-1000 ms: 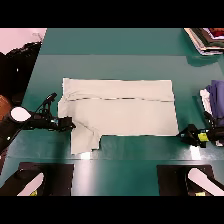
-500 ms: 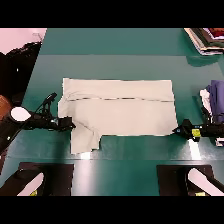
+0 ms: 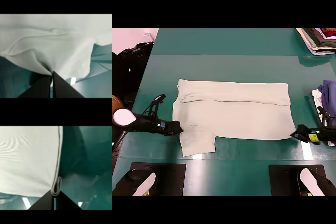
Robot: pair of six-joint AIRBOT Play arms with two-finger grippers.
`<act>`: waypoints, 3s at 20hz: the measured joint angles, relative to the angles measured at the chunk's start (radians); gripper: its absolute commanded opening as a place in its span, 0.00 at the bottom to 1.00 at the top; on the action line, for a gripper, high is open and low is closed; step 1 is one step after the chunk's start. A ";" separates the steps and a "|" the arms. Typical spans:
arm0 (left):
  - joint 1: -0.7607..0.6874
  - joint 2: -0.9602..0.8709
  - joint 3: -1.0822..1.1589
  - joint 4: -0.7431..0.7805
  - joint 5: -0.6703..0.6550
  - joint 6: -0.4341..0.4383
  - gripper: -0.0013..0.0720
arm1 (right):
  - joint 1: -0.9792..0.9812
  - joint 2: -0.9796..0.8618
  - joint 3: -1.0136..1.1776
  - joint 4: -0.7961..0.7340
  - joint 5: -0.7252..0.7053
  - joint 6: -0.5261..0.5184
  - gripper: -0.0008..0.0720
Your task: Fold the shirts.
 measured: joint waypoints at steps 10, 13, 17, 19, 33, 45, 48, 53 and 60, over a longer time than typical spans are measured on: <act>-0.001 -0.017 0.162 0.019 0.034 -0.019 0.05 | 0.045 0.036 0.283 -0.118 0.108 0.068 0.03; -0.002 -0.185 0.246 0.027 0.121 0.027 0.05 | 0.136 -0.134 0.400 -0.119 0.069 0.075 0.03; -0.001 -0.412 0.364 0.034 0.204 0.066 0.05 | 0.241 -0.392 0.577 -0.119 0.022 0.112 0.04; -0.001 -0.507 0.419 0.034 0.239 0.082 0.05 | 0.269 -0.507 0.669 -0.093 0.011 0.122 0.04; -0.001 -0.656 0.672 0.007 0.219 0.106 0.50 | 0.102 -0.855 1.024 0.199 0.159 0.010 0.64; -0.139 -0.668 0.692 -0.038 0.212 0.112 0.05 | 0.011 -0.932 0.763 0.249 0.164 -0.142 0.64; -0.204 -0.697 0.694 -0.061 0.246 0.099 0.05 | 0.048 -0.965 0.754 0.275 0.149 -0.164 0.27; -0.319 -0.808 0.765 -0.131 0.289 0.089 0.05 | 0.080 -0.964 0.761 0.314 0.116 -0.214 0.04; -0.468 -1.015 0.952 -0.155 0.301 0.075 0.05 | 0.177 -0.776 0.921 0.369 0.217 -0.130 0.03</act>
